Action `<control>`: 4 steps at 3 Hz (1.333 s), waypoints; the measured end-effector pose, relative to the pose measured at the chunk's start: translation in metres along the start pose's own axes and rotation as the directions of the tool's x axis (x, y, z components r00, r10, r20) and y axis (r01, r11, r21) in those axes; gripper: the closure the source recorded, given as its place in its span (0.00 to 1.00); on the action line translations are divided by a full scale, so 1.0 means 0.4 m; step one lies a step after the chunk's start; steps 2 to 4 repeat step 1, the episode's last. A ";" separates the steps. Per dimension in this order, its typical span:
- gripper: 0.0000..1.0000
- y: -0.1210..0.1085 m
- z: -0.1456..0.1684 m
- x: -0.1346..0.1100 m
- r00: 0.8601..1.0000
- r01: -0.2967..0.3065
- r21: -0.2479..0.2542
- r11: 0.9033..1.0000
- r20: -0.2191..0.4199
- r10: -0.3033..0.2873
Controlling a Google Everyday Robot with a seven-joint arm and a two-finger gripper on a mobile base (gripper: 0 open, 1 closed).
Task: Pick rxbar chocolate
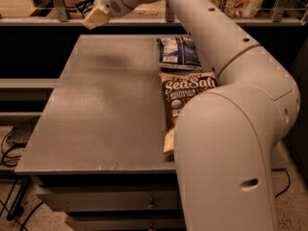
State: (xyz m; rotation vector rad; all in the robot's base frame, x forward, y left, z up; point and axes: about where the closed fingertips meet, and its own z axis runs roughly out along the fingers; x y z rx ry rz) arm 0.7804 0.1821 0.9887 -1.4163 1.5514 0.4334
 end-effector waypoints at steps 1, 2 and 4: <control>1.00 0.000 -0.006 -0.008 1.000 0.003 0.001 1.000 0.002 -0.003; 1.00 0.000 -0.006 -0.008 1.000 0.003 0.001 1.000 0.002 -0.003; 1.00 0.000 -0.006 -0.008 1.000 0.003 0.001 1.000 0.002 -0.003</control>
Offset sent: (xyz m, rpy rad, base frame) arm 0.0000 0.0000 0.0000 0.0000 0.0000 0.0000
